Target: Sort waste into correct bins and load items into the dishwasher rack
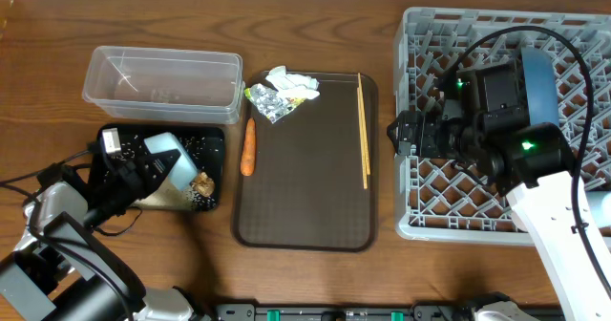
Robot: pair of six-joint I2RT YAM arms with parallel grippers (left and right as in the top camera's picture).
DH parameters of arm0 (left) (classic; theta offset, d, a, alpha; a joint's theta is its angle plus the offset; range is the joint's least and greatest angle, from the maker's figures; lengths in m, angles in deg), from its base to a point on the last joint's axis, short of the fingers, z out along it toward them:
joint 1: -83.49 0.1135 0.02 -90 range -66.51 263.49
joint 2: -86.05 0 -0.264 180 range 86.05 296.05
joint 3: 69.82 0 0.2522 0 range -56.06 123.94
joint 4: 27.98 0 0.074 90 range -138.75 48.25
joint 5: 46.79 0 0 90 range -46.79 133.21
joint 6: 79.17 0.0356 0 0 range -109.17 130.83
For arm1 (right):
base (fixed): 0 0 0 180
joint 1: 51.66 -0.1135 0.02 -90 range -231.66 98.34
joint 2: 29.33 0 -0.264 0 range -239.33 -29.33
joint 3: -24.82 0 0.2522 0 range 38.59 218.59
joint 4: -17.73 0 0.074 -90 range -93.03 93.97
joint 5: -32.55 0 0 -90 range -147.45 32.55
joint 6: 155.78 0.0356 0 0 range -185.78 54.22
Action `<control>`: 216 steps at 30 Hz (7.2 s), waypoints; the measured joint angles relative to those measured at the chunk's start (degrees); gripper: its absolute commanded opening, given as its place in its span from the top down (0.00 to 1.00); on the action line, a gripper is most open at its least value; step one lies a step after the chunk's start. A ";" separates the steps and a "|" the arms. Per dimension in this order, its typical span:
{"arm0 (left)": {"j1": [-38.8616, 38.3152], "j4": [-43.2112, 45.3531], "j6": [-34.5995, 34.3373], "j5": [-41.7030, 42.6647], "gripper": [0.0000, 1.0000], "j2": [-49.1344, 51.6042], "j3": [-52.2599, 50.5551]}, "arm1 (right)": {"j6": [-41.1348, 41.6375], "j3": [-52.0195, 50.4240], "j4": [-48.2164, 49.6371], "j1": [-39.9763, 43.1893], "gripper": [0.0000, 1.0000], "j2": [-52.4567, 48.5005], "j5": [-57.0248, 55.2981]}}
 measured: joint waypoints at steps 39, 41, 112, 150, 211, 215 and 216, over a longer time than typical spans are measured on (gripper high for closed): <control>-70.49 91.03 -73.09 -29.31 0.94 -0.42 3.87 | 0.68 0.00 -5.57 19.47 0.01 10.88 0.07; -73.64 96.30 -75.06 -31.04 0.94 3.10 3.87 | 0.72 -0.02 -6.01 19.50 0.01 10.88 0.00; -86.18 114.53 -100.72 -45.00 0.94 30.47 23.54 | 0.83 0.00 -13.22 19.50 0.01 10.88 -0.07; -86.99 111.73 -102.51 -46.99 0.94 30.56 23.54 | 0.83 0.00 -14.19 19.47 0.01 10.88 -0.07; -66.62 22.36 -45.29 -70.23 0.05 -8.74 24.26 | -10.05 -0.02 -9.70 19.47 0.01 11.74 9.70; -66.62 25.88 -38.49 -74.53 0.05 -2.51 24.24 | -10.19 -0.02 -9.73 19.47 0.01 11.74 10.03; -66.62 27.28 -36.85 -75.08 0.05 -0.61 24.24 | -10.19 -0.02 -9.77 19.47 0.01 11.74 10.10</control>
